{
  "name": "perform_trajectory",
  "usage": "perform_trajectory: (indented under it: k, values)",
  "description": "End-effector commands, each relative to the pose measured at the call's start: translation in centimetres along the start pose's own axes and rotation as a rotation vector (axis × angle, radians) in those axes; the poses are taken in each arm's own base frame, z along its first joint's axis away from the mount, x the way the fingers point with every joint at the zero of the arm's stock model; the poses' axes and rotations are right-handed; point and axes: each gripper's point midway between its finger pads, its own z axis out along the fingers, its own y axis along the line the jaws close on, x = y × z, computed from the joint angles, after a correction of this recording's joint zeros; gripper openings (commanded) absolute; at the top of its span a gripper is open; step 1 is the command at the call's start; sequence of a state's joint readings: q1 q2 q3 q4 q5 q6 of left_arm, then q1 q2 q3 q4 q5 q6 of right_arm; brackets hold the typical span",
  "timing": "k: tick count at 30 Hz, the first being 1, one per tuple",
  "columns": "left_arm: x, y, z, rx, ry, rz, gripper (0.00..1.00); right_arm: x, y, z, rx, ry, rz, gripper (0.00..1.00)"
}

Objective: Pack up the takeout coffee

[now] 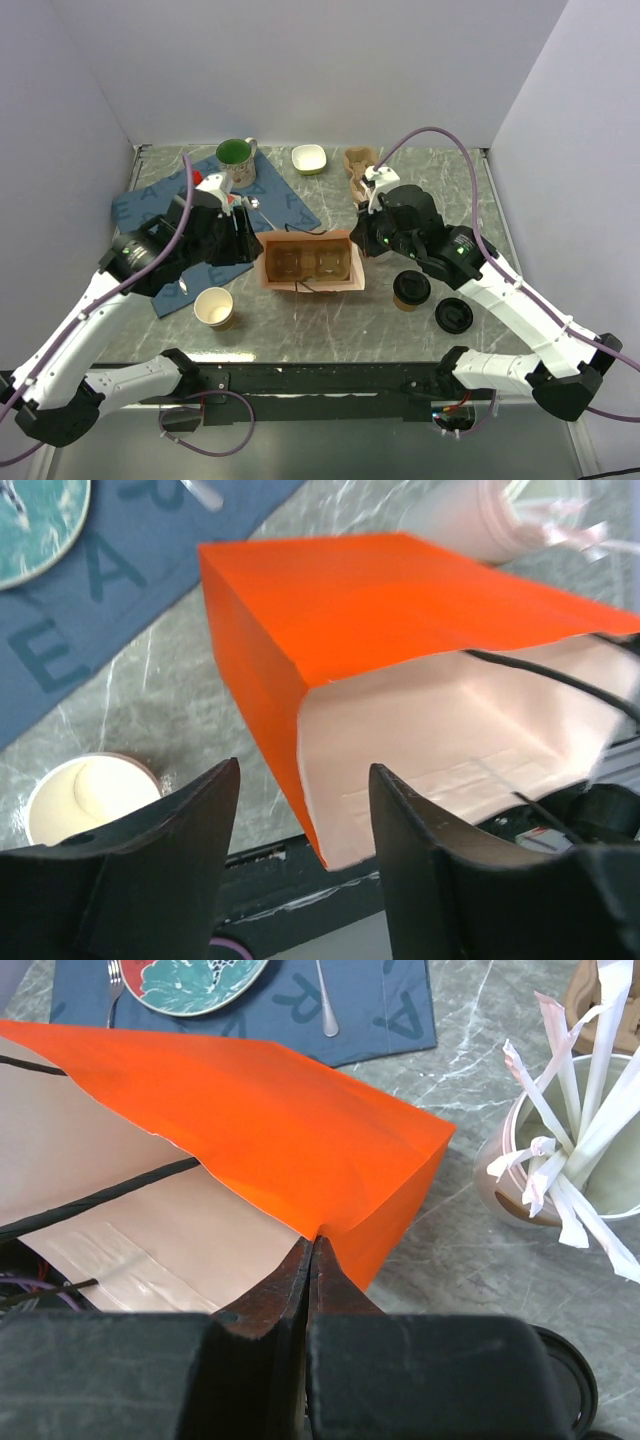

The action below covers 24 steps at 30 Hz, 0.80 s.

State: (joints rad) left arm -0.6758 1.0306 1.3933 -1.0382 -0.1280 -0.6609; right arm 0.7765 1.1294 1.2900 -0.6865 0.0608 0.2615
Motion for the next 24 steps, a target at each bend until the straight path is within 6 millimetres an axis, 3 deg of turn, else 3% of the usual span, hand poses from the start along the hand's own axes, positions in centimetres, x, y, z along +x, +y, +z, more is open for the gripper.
perform_trajectory:
  k: [1,6,16,19,22,24]
  values:
    - [-0.1,-0.6,1.1,0.028,-0.027,-0.044,0.58,-0.4,0.0,-0.7,0.009,-0.003,0.018,0.00]
    - [0.2,-0.5,2.3,0.015,-0.011,-0.029,0.45,-0.1,0.0,-0.8,0.009,0.002,0.021,0.00]
    - [-0.6,-0.2,2.4,-0.012,-0.041,-0.022,0.42,0.7,-0.2,-1.0,0.006,0.005,0.039,0.00]
    - [-0.5,-0.2,2.5,-0.008,-0.041,-0.020,0.32,0.7,0.0,-1.0,0.000,0.005,0.043,0.00]
    - [-0.7,-0.1,2.5,-0.010,-0.054,-0.009,0.15,0.8,0.1,-1.1,-0.006,0.007,0.049,0.00]
    - [-0.9,-0.2,2.6,-0.008,-0.057,0.007,0.05,0.8,0.2,-1.4,-0.015,0.015,0.058,0.07]
